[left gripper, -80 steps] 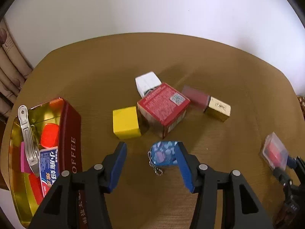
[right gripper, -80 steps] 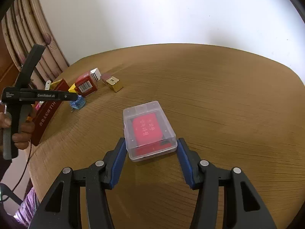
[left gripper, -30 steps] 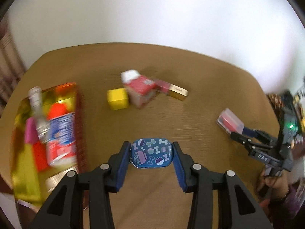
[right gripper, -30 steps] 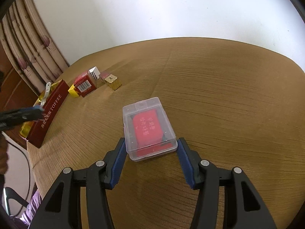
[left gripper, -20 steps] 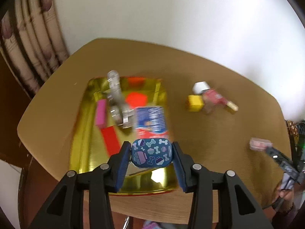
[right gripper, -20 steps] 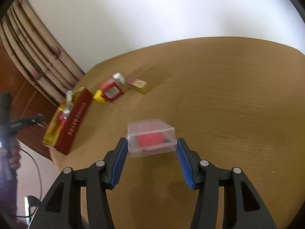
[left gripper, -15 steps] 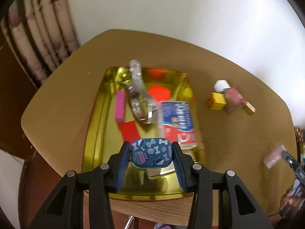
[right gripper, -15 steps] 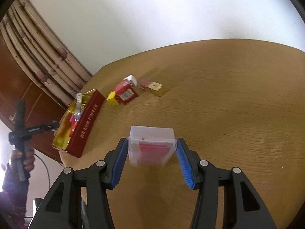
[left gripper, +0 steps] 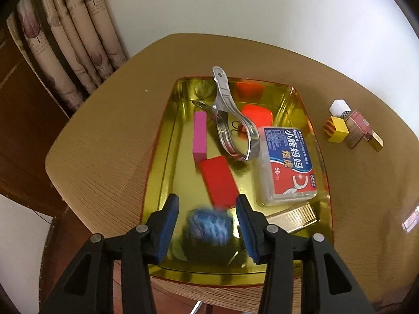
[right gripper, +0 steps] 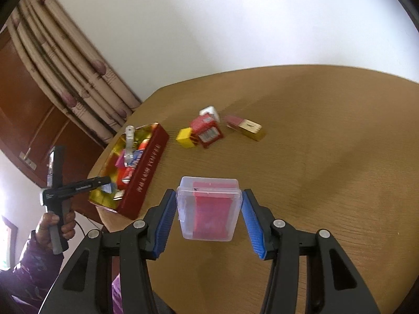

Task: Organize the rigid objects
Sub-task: 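Carry the keychain tin into the tin and open the left tool while the right tool holds the case, then carry the clear case over the tin, lower it in and open the right tool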

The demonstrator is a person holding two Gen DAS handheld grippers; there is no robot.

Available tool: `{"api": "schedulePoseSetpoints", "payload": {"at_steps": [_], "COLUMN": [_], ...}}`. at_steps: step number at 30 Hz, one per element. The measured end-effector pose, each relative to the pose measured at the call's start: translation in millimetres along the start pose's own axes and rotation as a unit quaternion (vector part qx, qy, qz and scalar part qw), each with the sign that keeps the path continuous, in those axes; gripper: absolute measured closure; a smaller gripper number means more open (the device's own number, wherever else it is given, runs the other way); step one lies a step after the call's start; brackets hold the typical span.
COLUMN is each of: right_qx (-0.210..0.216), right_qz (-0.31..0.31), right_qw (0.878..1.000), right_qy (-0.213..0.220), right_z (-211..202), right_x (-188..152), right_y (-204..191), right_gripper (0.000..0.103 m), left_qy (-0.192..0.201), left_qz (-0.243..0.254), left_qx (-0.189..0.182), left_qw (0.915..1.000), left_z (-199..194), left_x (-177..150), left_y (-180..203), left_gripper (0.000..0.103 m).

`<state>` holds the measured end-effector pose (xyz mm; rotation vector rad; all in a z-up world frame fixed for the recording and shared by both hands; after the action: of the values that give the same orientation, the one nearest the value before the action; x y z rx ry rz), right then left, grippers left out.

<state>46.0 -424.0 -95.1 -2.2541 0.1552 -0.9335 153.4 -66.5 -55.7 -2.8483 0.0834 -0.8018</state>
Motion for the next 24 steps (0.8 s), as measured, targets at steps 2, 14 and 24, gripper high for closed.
{"api": "schedulePoseSetpoints", "payload": {"at_steps": [2,14,24], "right_qx": [0.008,0.107,0.140], "right_qz": [-0.011,-0.068,-0.059], "right_qw": [1.000,0.991,0.978], "right_qy": [0.000,-0.050,-0.146], "right_z": [3.9,95.6,221.4], "right_x": [6.9,52.3,51.5], "right_y": [-15.0,-129.6,-188.9], "right_gripper": [0.055,0.055,0.055], "left_qy": [0.011,0.072,0.121], "left_qz": [0.005,-0.109,-0.124], "left_qx": [0.003,0.022,0.045], "left_qw": [0.9999,0.9911,0.9838], "left_z": [-4.2,-40.7,-52.9], "left_x": [0.3,-44.5,-75.0], "left_y": [-1.2,-67.0,-83.9], "left_gripper": [0.054,0.053,0.052]}}
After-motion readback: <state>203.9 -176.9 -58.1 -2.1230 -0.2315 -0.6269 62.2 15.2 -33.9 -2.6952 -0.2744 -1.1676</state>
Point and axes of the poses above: each gripper's, at about its wrist camera, not at the fingertips, and z roughly the way its jaws point, y to its right, x to its top, the point moved 3 cm from there along z, roughly the way its jaws point, and after that the axes turned 9 degrees about x, right-handed, at the moved point
